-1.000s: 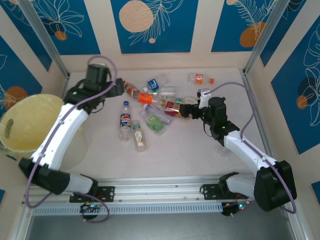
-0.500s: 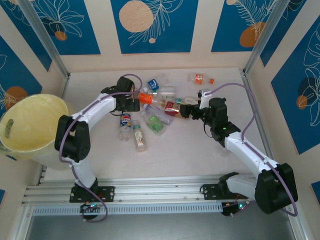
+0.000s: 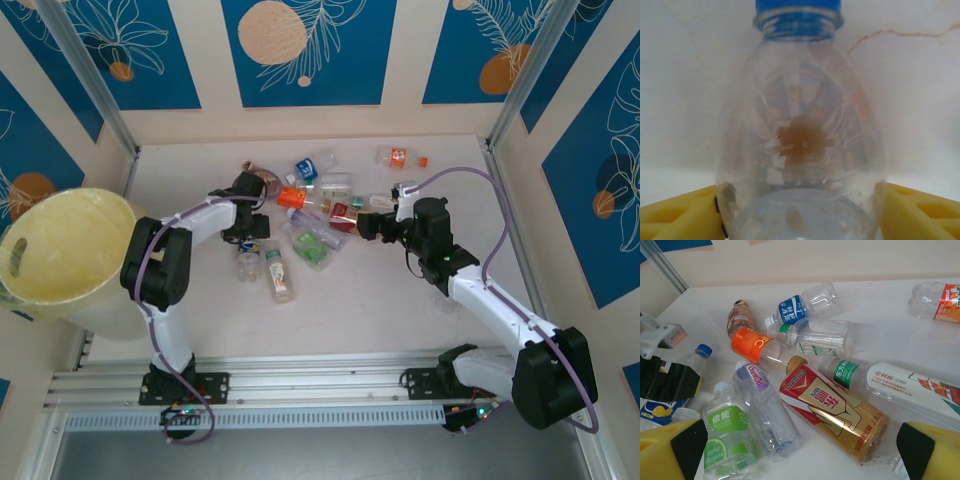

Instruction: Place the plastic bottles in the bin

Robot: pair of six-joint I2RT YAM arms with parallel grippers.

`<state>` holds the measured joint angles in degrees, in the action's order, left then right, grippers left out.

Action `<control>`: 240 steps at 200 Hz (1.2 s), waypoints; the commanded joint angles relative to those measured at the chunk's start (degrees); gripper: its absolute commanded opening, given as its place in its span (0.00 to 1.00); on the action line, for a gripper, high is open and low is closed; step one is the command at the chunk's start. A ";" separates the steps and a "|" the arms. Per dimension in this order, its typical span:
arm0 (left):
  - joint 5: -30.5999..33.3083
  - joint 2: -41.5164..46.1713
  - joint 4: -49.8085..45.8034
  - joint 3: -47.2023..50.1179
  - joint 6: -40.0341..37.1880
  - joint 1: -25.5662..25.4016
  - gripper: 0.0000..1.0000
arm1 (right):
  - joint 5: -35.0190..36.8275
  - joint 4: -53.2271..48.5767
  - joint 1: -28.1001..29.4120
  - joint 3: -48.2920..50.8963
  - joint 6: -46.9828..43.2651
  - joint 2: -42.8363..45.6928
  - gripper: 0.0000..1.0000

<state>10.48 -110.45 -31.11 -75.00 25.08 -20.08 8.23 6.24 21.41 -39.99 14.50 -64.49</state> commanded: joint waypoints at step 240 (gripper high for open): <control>-1.30 47.21 1.13 -4.34 -12.35 0.56 0.00 | -0.22 1.39 3.50 -4.22 -2.04 -1.40 0.99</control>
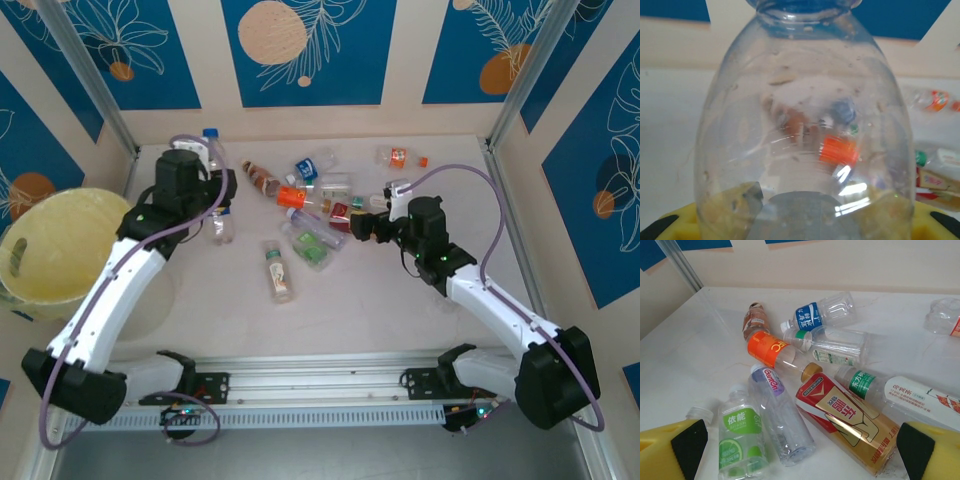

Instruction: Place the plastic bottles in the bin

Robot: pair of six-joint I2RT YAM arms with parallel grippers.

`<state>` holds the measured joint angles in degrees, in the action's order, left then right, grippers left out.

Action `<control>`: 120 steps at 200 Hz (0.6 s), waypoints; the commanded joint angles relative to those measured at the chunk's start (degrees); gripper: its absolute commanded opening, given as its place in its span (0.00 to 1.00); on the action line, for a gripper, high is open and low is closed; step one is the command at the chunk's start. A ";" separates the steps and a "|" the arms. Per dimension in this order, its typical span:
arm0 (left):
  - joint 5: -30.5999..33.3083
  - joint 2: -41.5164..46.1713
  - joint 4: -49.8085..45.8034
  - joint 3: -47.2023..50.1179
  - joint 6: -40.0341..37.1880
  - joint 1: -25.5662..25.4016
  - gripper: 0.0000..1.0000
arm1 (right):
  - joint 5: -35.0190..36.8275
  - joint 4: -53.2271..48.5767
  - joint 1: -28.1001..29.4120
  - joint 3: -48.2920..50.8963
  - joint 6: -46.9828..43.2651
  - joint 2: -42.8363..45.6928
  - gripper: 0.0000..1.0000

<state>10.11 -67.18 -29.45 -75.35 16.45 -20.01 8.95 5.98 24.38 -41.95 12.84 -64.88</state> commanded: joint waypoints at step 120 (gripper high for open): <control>38.01 9.32 0.66 -15.23 -18.81 0.90 0.00 | -0.18 2.02 1.12 -2.87 -0.54 -3.35 0.99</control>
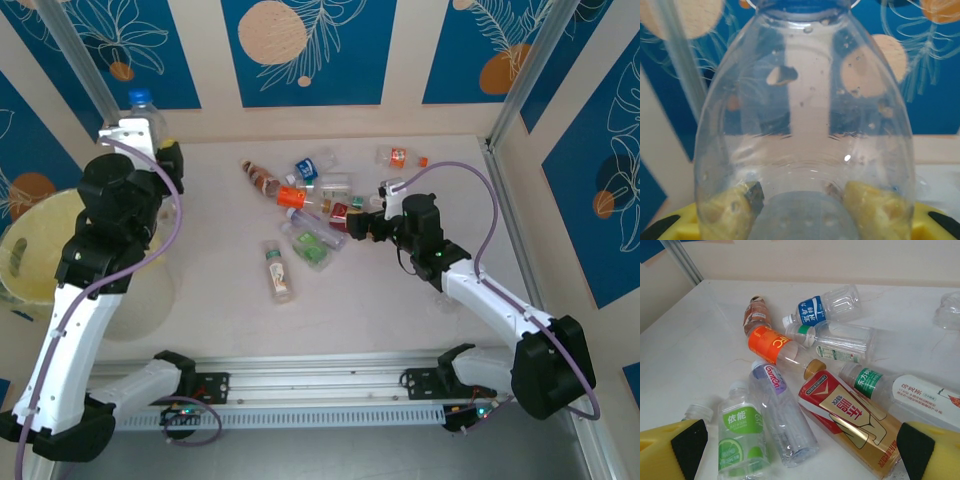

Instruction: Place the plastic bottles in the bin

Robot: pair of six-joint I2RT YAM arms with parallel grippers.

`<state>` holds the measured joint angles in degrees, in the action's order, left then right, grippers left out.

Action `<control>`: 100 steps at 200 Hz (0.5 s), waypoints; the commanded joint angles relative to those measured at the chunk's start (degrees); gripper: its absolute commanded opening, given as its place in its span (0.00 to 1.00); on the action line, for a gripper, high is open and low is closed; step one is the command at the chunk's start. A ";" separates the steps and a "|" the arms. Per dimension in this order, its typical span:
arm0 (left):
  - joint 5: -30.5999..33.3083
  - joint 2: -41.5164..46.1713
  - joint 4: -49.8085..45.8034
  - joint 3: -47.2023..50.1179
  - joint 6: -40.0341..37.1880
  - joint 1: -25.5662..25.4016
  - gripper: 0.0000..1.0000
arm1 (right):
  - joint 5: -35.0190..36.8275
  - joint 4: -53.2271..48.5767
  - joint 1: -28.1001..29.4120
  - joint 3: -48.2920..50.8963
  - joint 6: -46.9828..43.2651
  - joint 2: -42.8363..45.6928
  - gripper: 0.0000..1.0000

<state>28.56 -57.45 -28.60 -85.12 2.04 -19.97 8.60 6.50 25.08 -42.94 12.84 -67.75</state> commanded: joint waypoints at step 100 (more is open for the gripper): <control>29.44 -1.56 -2.39 6.73 2.13 31.38 0.00 | 0.98 1.24 0.67 -4.44 -3.93 -3.44 0.99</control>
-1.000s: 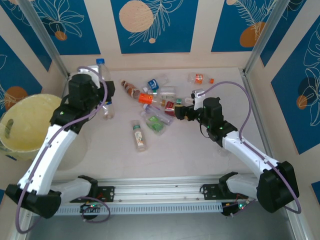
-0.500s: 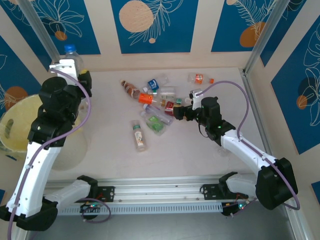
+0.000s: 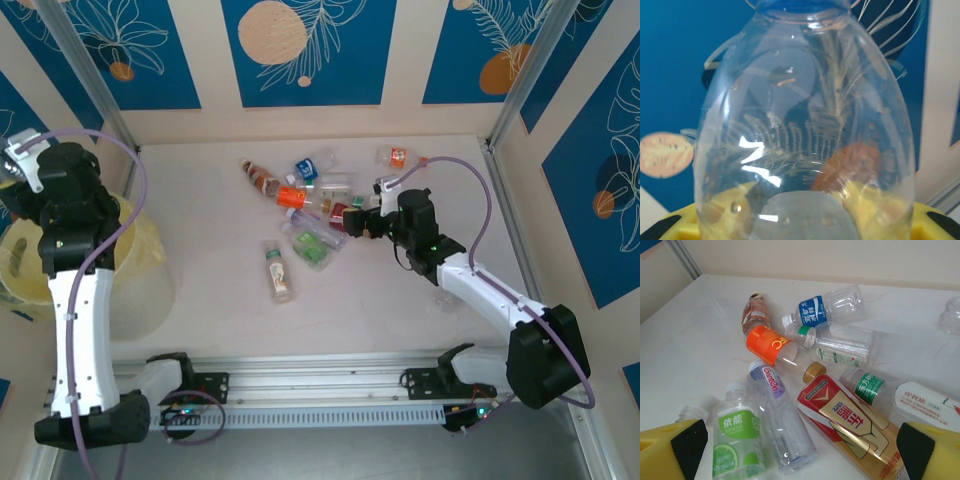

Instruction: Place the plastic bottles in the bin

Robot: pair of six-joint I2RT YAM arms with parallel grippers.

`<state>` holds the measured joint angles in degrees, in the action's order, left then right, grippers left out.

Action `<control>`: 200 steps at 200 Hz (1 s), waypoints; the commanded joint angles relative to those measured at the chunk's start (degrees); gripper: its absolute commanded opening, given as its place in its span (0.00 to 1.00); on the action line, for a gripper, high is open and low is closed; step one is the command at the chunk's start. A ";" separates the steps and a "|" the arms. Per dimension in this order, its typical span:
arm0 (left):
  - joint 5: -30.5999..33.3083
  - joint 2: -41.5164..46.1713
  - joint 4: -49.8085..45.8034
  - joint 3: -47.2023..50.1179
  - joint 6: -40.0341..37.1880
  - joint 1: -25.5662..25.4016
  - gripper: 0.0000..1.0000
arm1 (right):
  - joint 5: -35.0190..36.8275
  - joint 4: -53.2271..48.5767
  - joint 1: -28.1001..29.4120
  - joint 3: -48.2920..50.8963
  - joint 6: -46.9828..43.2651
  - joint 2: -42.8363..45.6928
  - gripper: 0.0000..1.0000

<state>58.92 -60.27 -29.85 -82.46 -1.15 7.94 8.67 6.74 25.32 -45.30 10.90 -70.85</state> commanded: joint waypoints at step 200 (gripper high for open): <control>2.42 0.66 -4.75 25.05 29.62 15.19 0.85 | 0.47 -2.90 1.60 -5.77 -4.96 -3.78 0.99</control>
<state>61.43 -61.52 -33.93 -57.43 27.22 22.39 8.80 4.34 26.30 -49.52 7.01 -74.48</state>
